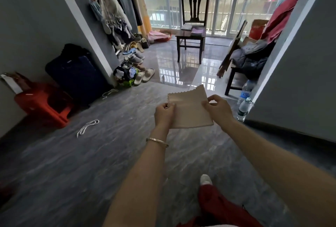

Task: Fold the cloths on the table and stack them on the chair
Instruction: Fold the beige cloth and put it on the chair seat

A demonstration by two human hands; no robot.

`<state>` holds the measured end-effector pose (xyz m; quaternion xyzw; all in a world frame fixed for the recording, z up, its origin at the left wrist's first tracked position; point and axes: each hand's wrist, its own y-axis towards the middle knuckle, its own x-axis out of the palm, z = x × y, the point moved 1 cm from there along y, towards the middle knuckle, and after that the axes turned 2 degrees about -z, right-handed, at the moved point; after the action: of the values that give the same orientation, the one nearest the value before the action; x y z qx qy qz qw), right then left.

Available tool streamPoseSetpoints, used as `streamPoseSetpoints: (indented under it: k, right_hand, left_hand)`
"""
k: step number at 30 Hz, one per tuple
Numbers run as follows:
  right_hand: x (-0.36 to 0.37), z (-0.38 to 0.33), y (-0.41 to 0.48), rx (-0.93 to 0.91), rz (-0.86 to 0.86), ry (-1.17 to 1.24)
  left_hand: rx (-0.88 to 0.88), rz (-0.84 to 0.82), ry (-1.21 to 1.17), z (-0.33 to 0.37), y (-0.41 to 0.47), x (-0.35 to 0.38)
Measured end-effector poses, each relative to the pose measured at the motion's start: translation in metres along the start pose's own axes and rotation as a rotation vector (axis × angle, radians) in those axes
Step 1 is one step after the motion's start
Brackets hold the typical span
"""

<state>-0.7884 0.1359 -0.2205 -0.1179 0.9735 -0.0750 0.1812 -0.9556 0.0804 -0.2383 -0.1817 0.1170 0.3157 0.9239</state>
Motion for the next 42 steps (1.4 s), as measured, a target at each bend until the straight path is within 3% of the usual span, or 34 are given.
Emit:
streamPoseSetpoints:
  k: [26, 42]
  right_hand:
    - [0.003, -0.053, 0.262, -0.016, -0.119, 0.01]
    - [0.067, -0.088, 0.391, 0.039, -0.099, 0.056]
  left_hand:
    - [-0.034, 0.049, -0.006, 0.097, 0.235, 0.079]
    - [-0.032, 0.03, -0.018, 0.127, 0.381, 0.066]
